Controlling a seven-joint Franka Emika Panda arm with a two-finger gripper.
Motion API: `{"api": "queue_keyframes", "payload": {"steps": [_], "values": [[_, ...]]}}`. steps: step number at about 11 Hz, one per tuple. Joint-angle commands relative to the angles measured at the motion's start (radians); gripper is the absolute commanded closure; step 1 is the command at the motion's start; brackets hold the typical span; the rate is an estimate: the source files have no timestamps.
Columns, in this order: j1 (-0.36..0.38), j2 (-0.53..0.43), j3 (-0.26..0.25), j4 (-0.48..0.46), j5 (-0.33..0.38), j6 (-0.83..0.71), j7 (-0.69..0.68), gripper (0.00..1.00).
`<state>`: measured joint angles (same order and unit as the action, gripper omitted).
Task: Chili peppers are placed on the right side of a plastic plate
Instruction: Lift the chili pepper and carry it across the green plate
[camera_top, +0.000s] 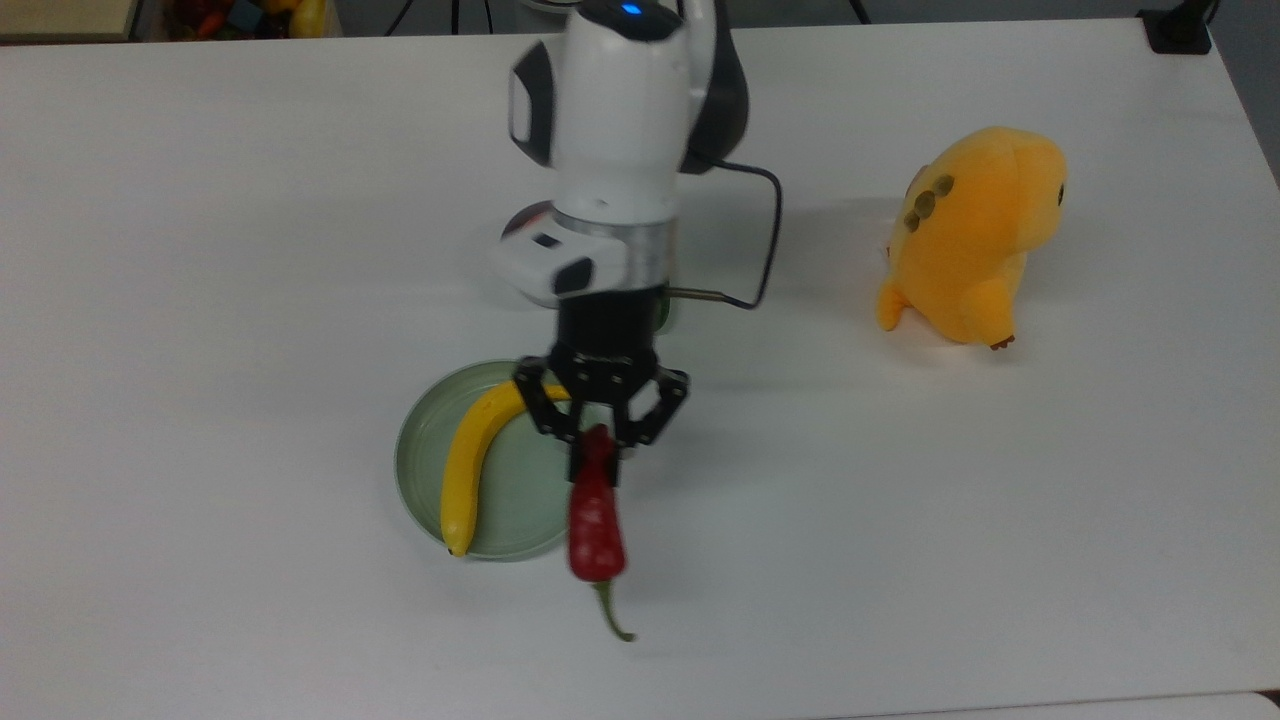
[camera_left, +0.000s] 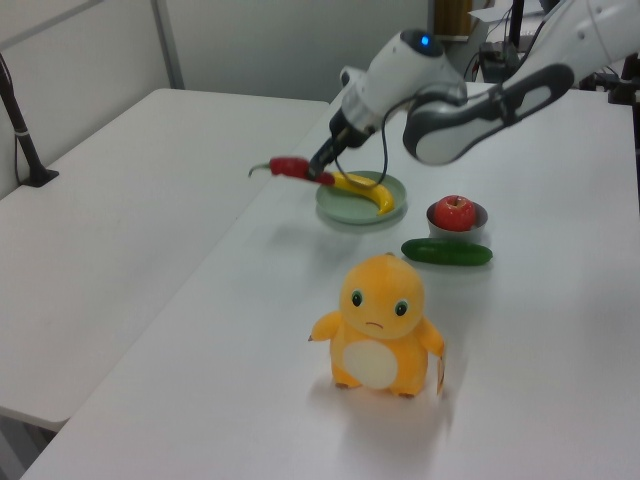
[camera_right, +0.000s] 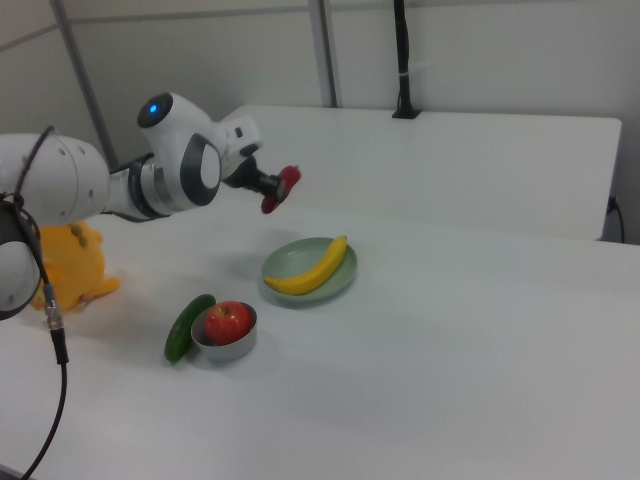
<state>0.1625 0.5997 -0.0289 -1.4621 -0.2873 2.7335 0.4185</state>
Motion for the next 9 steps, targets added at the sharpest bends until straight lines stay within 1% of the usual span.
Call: {"api": "queue_keyframes", "payload": {"steps": [1,2,4,6,7,8,9], "values": [[-0.078,-0.126,-0.003,-0.086,-0.007,-0.076,0.019,1.00],[-0.112,-0.132,-0.006,-0.090,-0.007,-0.081,0.007,1.00],[-0.188,-0.130,-0.008,-0.101,0.005,-0.080,-0.087,1.00],[-0.260,-0.123,-0.008,-0.112,0.051,-0.080,-0.223,1.00],[-0.288,-0.115,-0.009,-0.124,0.089,-0.080,-0.298,1.00],[-0.307,-0.109,-0.009,-0.141,0.121,-0.078,-0.384,1.00],[-0.313,-0.095,-0.009,-0.151,0.155,-0.078,-0.436,1.00]]}}
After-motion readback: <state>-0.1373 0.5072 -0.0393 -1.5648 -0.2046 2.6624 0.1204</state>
